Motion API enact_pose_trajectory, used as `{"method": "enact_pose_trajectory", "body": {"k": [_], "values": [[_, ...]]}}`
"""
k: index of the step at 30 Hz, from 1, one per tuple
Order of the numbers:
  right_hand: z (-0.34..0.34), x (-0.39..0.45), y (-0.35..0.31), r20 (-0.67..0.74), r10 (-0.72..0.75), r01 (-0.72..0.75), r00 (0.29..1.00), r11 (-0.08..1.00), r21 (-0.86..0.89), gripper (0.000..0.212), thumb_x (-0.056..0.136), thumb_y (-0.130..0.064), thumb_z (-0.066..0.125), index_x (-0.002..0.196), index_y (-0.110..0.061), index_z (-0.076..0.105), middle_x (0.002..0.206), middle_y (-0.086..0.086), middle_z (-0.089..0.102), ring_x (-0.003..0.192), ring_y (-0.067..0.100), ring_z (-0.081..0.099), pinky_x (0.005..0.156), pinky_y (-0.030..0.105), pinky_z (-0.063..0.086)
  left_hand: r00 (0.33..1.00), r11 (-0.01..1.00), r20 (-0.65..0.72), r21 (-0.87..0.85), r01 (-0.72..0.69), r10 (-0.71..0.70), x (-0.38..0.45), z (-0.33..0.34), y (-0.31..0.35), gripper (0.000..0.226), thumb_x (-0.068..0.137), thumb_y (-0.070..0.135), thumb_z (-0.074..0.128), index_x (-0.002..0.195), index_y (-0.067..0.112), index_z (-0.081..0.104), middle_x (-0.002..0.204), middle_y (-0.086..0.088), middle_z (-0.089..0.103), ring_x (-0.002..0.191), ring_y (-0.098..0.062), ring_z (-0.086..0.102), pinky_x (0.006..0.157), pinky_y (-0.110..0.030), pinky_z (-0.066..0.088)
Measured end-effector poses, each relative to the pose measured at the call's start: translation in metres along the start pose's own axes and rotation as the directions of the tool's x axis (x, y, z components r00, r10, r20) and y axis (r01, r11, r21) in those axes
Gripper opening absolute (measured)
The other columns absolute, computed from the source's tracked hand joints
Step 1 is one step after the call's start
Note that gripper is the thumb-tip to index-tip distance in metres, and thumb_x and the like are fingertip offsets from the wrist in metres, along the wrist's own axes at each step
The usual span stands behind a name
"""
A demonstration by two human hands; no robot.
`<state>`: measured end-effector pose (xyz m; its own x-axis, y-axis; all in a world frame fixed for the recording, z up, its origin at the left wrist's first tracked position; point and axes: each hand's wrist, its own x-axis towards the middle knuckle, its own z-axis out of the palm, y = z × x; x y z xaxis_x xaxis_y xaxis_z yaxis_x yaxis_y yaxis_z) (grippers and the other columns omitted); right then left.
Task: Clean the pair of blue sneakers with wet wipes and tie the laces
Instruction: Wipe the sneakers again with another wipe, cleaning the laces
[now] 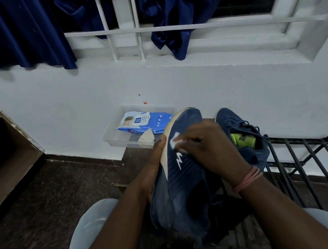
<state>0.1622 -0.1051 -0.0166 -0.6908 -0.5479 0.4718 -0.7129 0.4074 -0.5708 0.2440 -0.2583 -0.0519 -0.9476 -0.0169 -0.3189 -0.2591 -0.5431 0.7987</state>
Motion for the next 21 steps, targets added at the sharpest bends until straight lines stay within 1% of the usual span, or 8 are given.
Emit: {"method": "enact_pose_trajectory", "body": {"k": [3,7,9,12,14,16,18,21], "values": [[-0.001,0.009,0.008,-0.304,0.131,-0.169,0.944,0.98,-0.102,0.006,0.085,-0.03,0.074,0.083,-0.036,0.074,0.087,-0.025,0.07,0.087,0.009,0.064,0.088,0.047,0.045,0.999,0.999,-0.031,0.033,0.015,-0.014,0.001,0.002,-0.003,0.052,0.097,0.064,0.049,0.126,0.028,0.073,0.134,-0.01,0.067,0.125,-0.029,0.063,0.114,-0.05,0.041],[0.006,-0.004,-0.009,0.054,0.024,-0.032,0.998,0.988,0.152,0.009,0.085,-0.028,0.079,0.093,-0.031,0.081,0.087,-0.014,0.074,0.085,0.005,0.065,0.08,0.029,0.05,0.996,0.999,-0.082,0.009,-0.042,0.043,0.005,0.008,0.003,0.046,0.096,0.056,0.053,0.099,0.022,0.084,0.109,-0.01,0.077,0.101,-0.023,0.074,0.087,-0.032,0.058],[0.0,-0.003,-0.011,0.077,-0.015,0.006,0.997,0.994,0.112,0.009,0.085,-0.032,0.079,0.089,-0.04,0.079,0.077,-0.02,0.07,0.079,0.003,0.061,0.079,0.029,0.047,0.992,0.996,-0.09,0.011,-0.088,0.089,0.011,0.005,0.004,0.045,0.087,0.059,0.063,0.09,0.02,0.085,0.1,-0.009,0.079,0.093,-0.023,0.075,0.079,-0.03,0.058],[-0.008,0.009,0.008,-0.295,0.146,-0.199,0.944,0.967,-0.157,0.013,0.088,-0.036,0.07,0.078,-0.043,0.071,0.076,-0.02,0.068,0.081,0.011,0.062,0.085,0.043,0.041,0.999,0.999,-0.044,-0.044,-0.001,-0.001,0.01,0.005,-0.002,0.048,0.095,0.055,0.048,0.096,0.023,0.084,0.111,-0.009,0.077,0.097,-0.022,0.076,0.077,-0.032,0.06],[-0.01,0.011,0.023,-0.454,0.309,-0.391,0.835,0.915,-0.096,0.011,0.088,-0.039,0.068,0.08,-0.033,0.072,0.083,-0.014,0.071,0.086,0.018,0.063,0.085,0.047,0.043,0.999,0.998,-0.036,-0.057,0.023,-0.025,0.011,0.006,-0.004,0.048,0.093,0.053,0.046,0.09,0.025,0.085,0.105,-0.007,0.079,0.09,-0.019,0.077,0.067,-0.028,0.061],[-0.003,0.007,0.025,-0.386,0.304,-0.353,0.871,0.934,-0.062,0.011,0.088,-0.033,0.066,0.08,-0.028,0.072,0.079,-0.011,0.07,0.08,0.014,0.062,0.081,0.045,0.049,0.998,0.998,-0.056,-0.058,0.02,-0.023,0.015,0.008,-0.003,0.05,0.097,0.05,0.044,0.093,0.02,0.084,0.098,-0.007,0.079,0.083,-0.018,0.078,0.061,-0.026,0.06],[0.007,0.002,0.01,-0.141,0.129,-0.154,0.982,0.97,-0.186,0.012,0.087,-0.023,0.065,0.076,-0.023,0.071,0.071,-0.005,0.064,0.071,0.014,0.056,0.071,0.037,0.048,0.999,0.998,-0.052,-0.069,-0.003,0.0,0.018,0.01,-0.002,0.046,0.096,0.05,0.051,0.1,0.014,0.08,0.095,-0.009,0.079,0.082,-0.019,0.078,0.061,-0.026,0.06],[0.004,0.004,0.004,0.009,-0.009,0.01,1.0,0.996,-0.091,0.013,0.086,-0.015,0.072,0.081,-0.025,0.078,0.072,-0.008,0.065,0.07,0.008,0.055,0.07,0.031,0.046,0.998,0.997,-0.058,-0.072,-0.013,0.009,0.015,0.01,-0.002,0.05,0.088,0.056,0.061,0.107,0.013,0.079,0.103,-0.011,0.078,0.088,-0.021,0.077,0.068,-0.029,0.061]]}}
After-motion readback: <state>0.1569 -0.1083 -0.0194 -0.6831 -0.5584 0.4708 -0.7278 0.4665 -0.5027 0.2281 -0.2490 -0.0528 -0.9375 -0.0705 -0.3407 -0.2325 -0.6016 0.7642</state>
